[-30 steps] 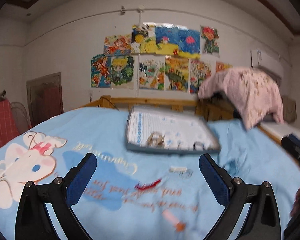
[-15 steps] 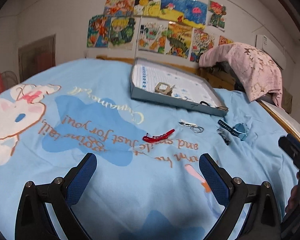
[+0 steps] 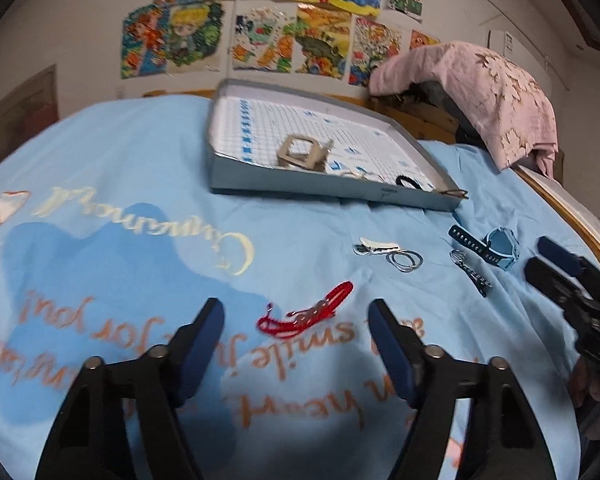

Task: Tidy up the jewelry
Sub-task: 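Grasp the red beaded bracelet with the left tool while the right tool grasps the striped keychain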

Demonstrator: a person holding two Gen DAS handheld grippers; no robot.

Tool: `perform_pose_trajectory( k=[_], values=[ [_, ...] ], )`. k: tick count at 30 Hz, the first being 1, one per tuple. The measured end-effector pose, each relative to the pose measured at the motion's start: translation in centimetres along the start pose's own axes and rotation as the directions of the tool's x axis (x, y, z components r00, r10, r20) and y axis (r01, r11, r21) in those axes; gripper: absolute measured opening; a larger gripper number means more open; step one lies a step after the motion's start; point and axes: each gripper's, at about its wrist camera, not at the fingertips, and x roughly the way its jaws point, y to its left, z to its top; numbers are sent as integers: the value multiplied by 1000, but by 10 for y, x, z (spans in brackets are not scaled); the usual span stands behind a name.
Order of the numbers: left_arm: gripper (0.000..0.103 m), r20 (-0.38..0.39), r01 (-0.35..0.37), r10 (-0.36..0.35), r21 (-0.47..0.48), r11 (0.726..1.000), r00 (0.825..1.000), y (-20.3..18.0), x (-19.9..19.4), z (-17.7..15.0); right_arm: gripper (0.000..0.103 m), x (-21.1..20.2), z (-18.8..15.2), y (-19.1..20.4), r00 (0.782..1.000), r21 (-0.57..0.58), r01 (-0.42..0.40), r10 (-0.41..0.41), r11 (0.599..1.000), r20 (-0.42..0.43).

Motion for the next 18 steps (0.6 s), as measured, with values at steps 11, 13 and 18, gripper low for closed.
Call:
perform_pose_trajectory(
  k=[11,13,18],
  values=[
    [63,-32,161,-162,-41,986,986,9,31,-16,45,74,-20,-11,982,89,-50,65,995,-179],
    [63,-36,170,-172,-56,984,984,12,34,-15,45,78,-24,-14,977,121,-52,76,991,-201],
    [58,-47,180,-184,-69,981,982,13,39,-15,43,85,-31,-17,967,160,-55,92,986,-236]
  ],
)
